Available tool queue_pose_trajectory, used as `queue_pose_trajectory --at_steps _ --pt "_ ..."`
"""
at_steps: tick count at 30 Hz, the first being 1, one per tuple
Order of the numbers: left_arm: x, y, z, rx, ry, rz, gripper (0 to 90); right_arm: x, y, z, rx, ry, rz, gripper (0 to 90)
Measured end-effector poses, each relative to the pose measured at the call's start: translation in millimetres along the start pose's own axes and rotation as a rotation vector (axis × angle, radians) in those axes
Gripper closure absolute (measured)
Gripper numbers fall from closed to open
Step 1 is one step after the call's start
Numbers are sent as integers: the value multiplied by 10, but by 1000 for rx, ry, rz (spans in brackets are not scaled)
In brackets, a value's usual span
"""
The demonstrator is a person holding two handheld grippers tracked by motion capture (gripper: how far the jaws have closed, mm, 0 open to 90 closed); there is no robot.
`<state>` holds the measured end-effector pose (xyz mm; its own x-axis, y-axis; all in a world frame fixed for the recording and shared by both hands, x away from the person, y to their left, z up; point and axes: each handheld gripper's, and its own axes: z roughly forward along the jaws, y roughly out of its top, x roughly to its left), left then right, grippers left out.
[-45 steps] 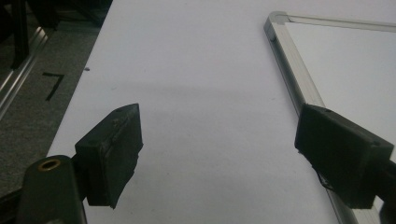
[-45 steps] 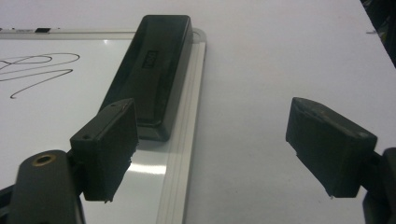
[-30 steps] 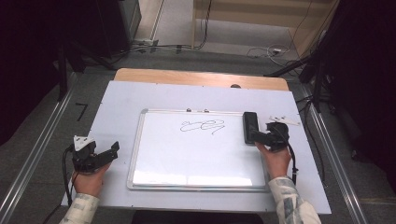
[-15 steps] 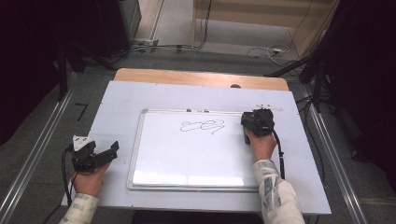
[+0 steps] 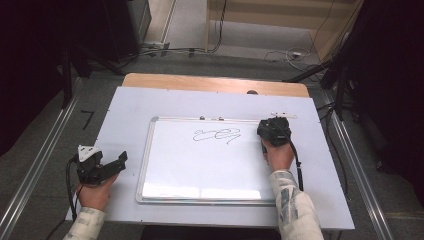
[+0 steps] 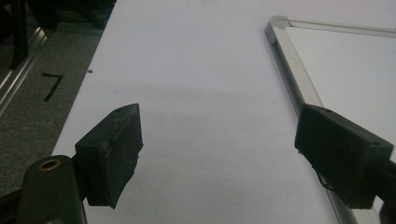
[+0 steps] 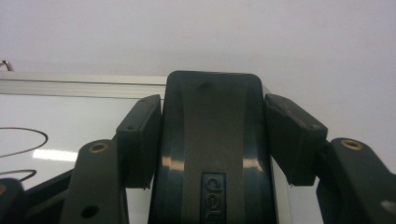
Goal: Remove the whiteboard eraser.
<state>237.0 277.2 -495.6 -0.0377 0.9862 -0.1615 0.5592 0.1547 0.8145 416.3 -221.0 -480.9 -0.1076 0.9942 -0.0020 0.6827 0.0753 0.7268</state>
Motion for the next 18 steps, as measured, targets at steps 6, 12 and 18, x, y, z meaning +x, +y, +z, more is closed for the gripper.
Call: queue_pose_trajectory --at_steps 6,12,18 --pt "-10 0 2 -4 -3 0 156 -18 0 14 5 16 14 371" --pt "-1 0 -2 -2 -1 0 156 -10 -13 54 22 14 16 372" --pt "-4 1 1 -2 -2 0 156 7 -22 41 16 12 -6 387"
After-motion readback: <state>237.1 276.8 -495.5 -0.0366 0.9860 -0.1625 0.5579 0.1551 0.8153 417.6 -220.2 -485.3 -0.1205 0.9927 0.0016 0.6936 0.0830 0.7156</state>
